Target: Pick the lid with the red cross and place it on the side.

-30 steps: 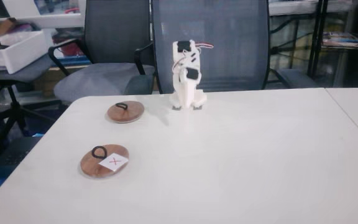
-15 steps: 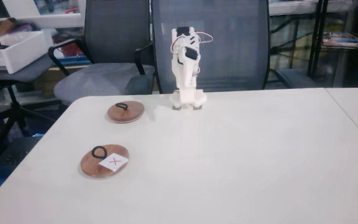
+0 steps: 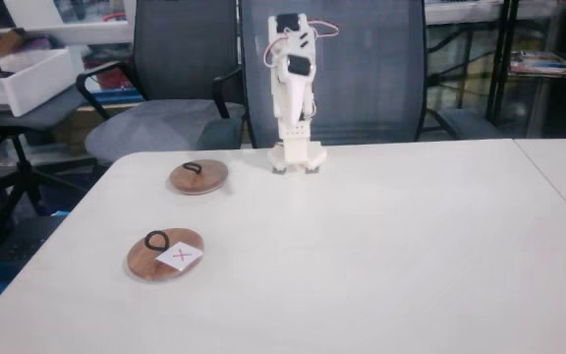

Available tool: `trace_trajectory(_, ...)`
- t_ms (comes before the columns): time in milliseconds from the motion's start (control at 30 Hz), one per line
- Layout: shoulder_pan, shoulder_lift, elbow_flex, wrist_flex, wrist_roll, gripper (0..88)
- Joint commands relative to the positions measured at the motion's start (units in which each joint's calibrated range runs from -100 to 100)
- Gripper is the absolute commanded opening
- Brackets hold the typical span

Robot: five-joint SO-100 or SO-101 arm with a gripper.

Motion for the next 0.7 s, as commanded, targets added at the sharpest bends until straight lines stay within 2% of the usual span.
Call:
trace_trajectory(0,0.1,4.4,-5.6,3.5,-1.1,4.3)
trace_trajectory(133,0.1,5.2,-9.4,8.5,-2.5,4.3)
trace_trajectory(333,1.0,5.3,-12.5,8.9,-3.2,4.3)
trace_trajectory(667,16.4,15.3,-14.3,8.1,-2.6,4.3)
